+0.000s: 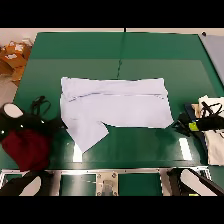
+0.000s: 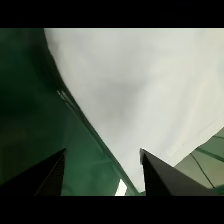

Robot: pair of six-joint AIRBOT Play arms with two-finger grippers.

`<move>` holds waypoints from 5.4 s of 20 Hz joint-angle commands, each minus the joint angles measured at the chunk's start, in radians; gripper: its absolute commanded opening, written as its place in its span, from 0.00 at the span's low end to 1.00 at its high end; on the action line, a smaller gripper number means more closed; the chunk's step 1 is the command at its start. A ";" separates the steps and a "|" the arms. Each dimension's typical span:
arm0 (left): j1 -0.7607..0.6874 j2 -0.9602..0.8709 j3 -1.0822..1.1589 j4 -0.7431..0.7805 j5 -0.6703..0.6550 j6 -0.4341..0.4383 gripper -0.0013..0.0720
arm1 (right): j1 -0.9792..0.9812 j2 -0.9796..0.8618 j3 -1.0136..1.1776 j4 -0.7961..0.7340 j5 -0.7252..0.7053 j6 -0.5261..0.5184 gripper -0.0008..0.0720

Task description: Fold the shirts.

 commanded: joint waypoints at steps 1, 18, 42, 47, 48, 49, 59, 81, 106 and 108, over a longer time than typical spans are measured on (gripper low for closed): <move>-0.113 0.025 -0.146 -0.061 0.226 -0.057 0.74 | 0.043 -0.004 -0.110 0.125 -0.175 0.005 0.53; -0.187 0.057 -0.069 -0.100 0.161 0.039 0.04 | 0.117 -0.127 -0.021 0.116 -0.099 -0.089 0.03; -0.187 -0.385 0.647 0.129 0.102 -0.031 0.04 | 0.248 -0.420 0.605 0.079 -0.075 -0.015 0.03; -0.187 -0.665 0.893 0.127 0.159 -0.024 0.08 | 0.279 -0.683 0.816 0.141 -0.130 -0.015 0.25; -0.187 -0.692 0.928 0.132 0.174 -0.025 0.50 | 0.275 -0.718 0.860 0.146 -0.128 -0.015 0.44; -0.187 -0.700 0.954 0.148 0.203 -0.035 0.89 | 0.264 -0.734 0.896 0.143 -0.125 -0.024 0.46; -0.153 -0.693 1.120 0.311 -0.138 -0.134 0.05 | 0.016 -0.782 0.985 0.098 0.180 -0.290 0.71; -0.577 -0.717 0.899 -0.086 0.371 -0.049 0.04 | 0.119 -0.520 0.968 0.245 0.426 -0.344 0.03; -0.362 -1.029 1.568 -0.166 -0.415 0.017 0.04 | 0.499 -0.293 0.962 0.278 0.341 -0.072 0.03; -0.276 -0.952 1.562 -0.105 -0.420 0.020 0.04 | 0.632 -0.314 0.954 0.277 0.196 -0.016 0.03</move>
